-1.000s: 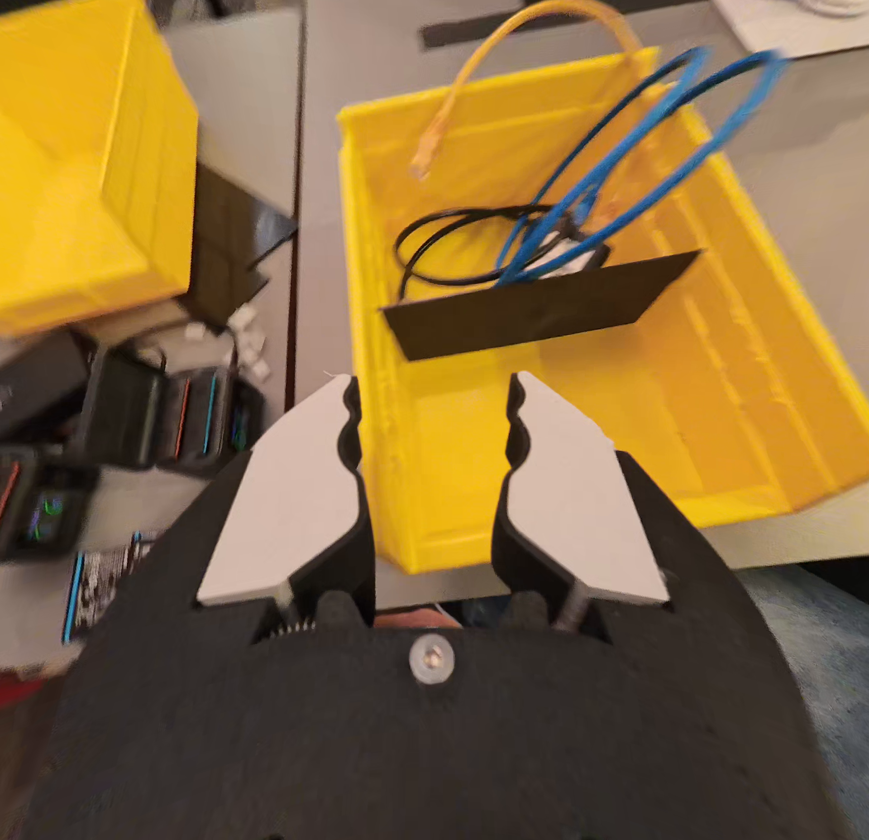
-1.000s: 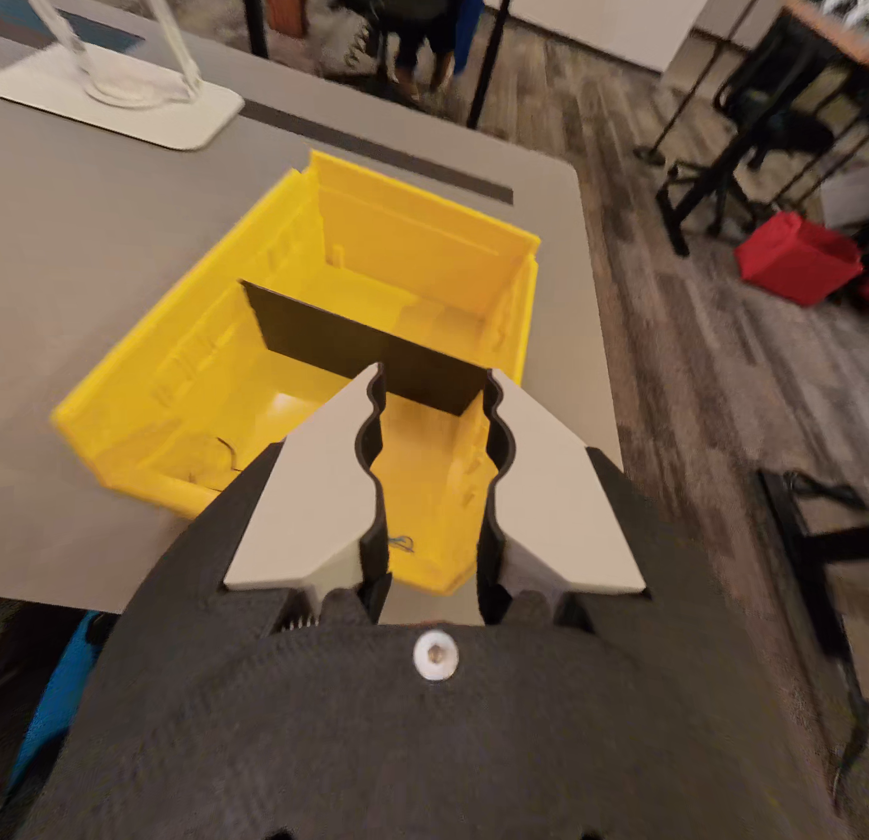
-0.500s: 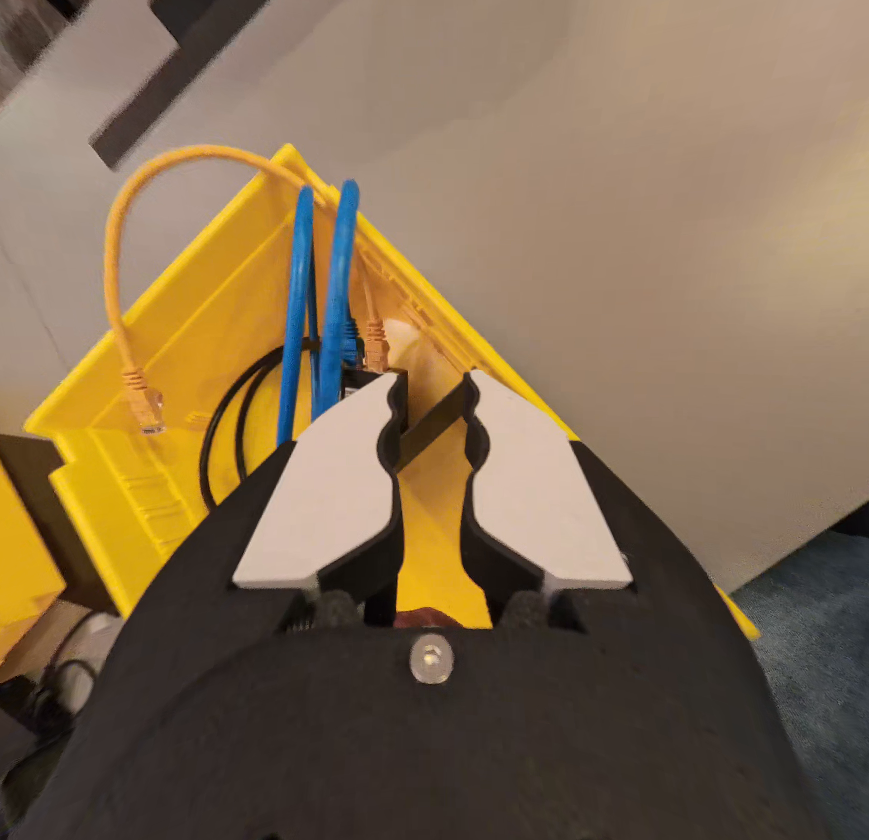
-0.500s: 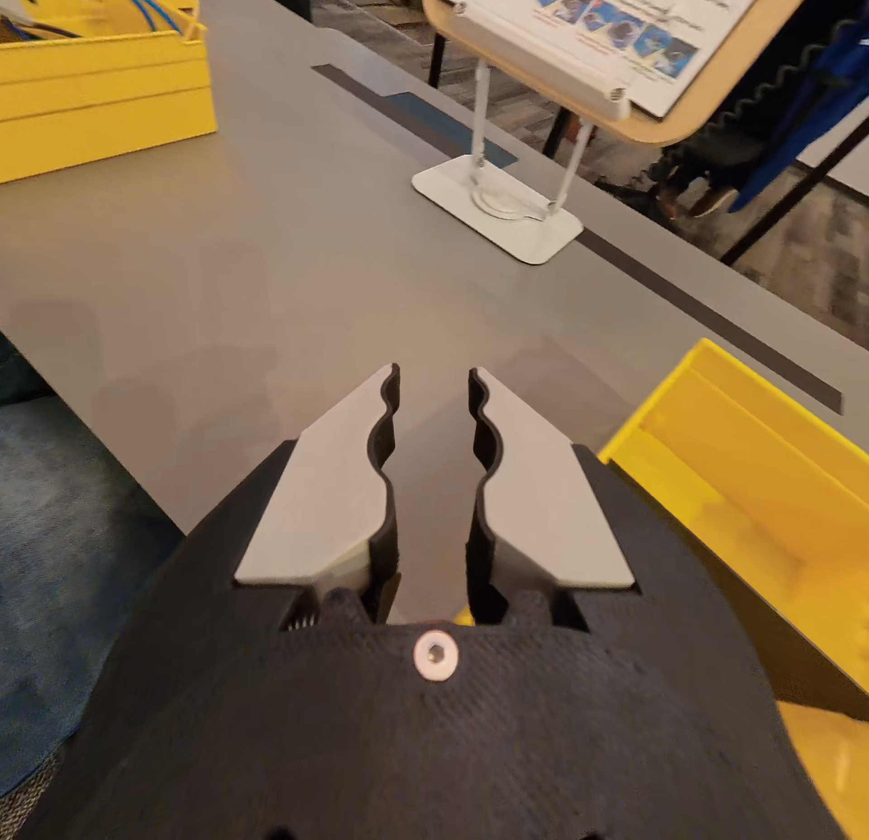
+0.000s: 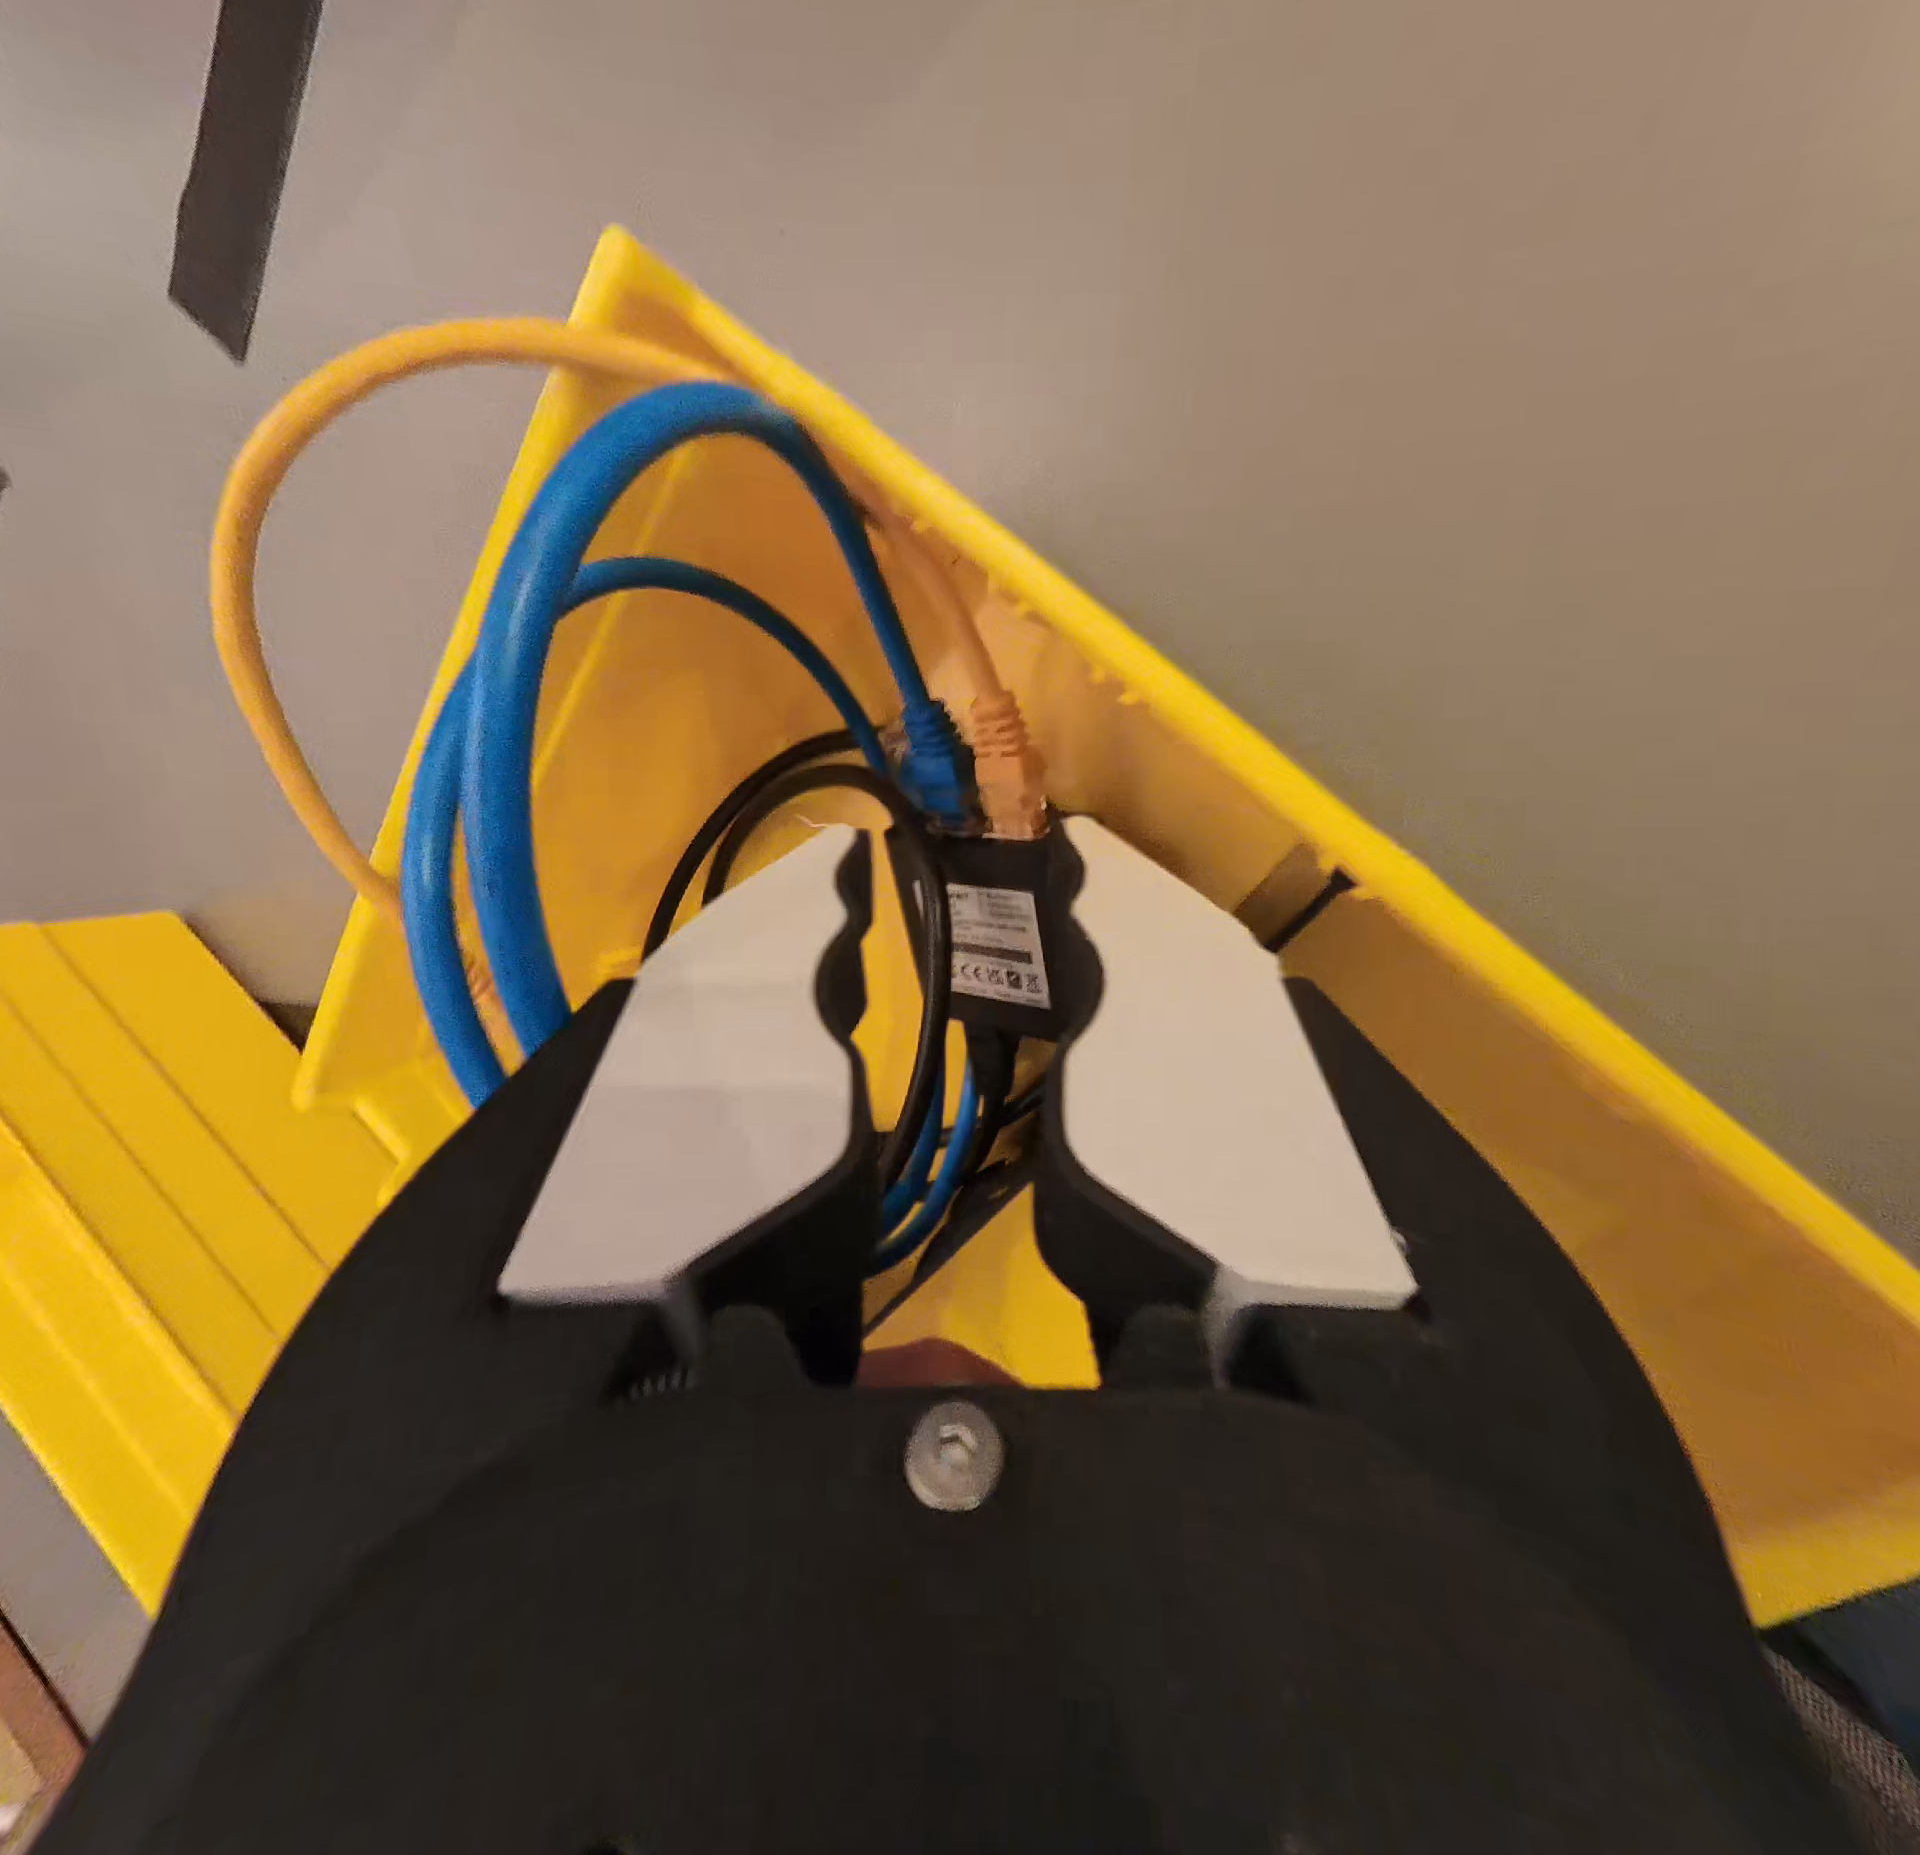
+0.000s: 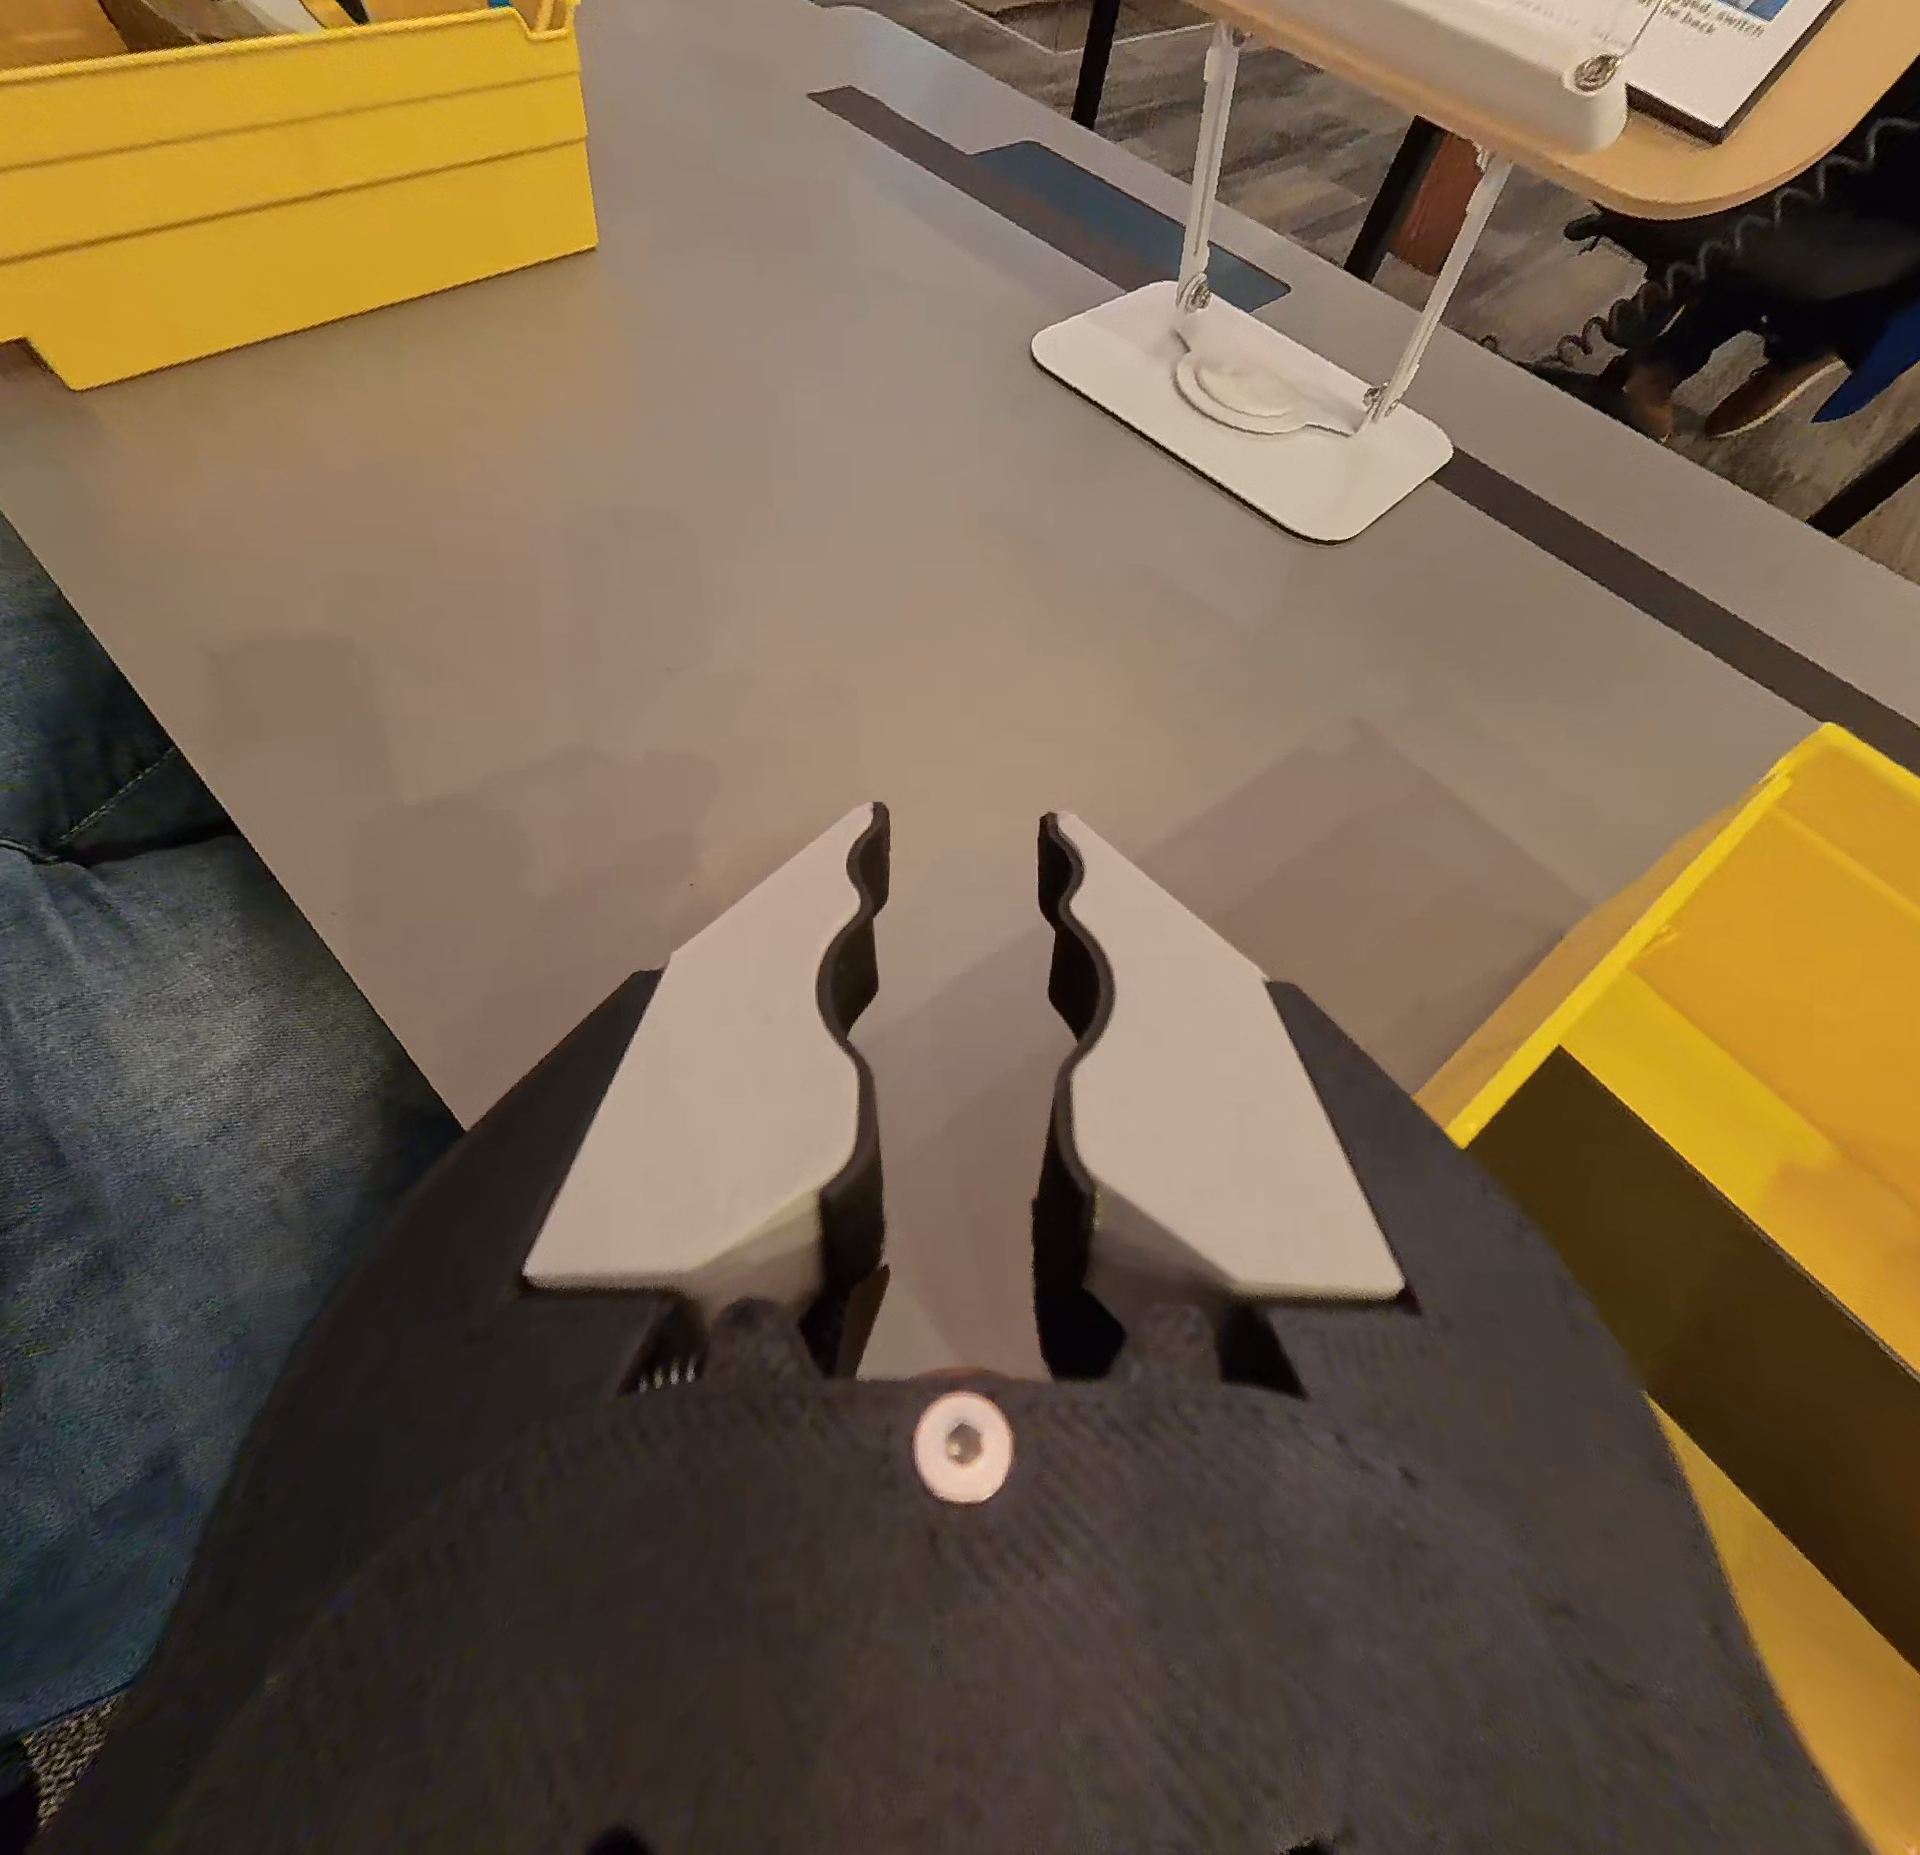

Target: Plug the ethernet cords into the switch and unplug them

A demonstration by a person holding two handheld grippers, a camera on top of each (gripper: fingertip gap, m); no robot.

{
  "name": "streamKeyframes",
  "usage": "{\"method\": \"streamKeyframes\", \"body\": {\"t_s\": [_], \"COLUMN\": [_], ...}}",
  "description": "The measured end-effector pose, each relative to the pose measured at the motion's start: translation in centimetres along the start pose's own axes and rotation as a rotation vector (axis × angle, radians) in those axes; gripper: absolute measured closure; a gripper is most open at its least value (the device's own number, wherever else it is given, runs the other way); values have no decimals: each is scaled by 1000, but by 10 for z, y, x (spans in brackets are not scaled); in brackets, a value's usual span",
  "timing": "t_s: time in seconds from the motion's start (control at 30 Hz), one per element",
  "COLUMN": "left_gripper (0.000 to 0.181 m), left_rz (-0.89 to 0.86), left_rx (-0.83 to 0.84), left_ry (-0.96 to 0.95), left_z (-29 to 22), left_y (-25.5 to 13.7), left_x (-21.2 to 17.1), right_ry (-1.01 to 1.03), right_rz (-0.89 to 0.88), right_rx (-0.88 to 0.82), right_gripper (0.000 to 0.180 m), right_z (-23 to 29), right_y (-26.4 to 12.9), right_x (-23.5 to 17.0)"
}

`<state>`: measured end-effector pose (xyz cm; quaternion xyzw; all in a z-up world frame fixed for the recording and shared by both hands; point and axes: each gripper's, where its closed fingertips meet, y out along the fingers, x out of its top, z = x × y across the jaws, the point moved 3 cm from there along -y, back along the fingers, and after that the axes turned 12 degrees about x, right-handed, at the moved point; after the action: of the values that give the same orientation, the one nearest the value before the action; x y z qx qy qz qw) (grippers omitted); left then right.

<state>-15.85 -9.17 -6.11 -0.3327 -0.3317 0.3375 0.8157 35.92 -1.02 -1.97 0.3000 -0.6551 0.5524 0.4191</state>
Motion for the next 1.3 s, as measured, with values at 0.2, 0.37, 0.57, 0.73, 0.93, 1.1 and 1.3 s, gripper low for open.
{"method": "streamKeyframes", "body": {"t_s": [0.2, 0.37, 0.57, 0.73, 0.93, 1.1, 1.3], "left_gripper": [135, 134, 109, 114, 117, 118, 118], "left_rz": [68, 202, 284, 357, 424, 390, 227], "left_rx": [-25, -94, -256, -313, -330, -297, -226], "left_ry": [77, 114, 83, 161, 120, 98, 1], "left_z": [-3, 1, 4, -13, -17, -10, 15], "left_y": [7, 24, 40, 57, 63, 59, 29], "left_x": [5, -12, -15, -22, -26, -26, -12], "right_ry": [11, 15, 19, 30, 42, 49, 50], "right_rz": [0, 0, -9, -9, 1, -3, 3], "right_rx": [16, 30, 37, 40, 38, 42, 55], "right_gripper": [153, 153, 153, 153, 154, 154, 155], "right_z": [1, 3, 4, 4, 1, 0, 1], "right_y": [5, 8, 9, 10, 9, 10, 12], "right_x": [-2, -3, -3, -7, -14, -15, -16]}}
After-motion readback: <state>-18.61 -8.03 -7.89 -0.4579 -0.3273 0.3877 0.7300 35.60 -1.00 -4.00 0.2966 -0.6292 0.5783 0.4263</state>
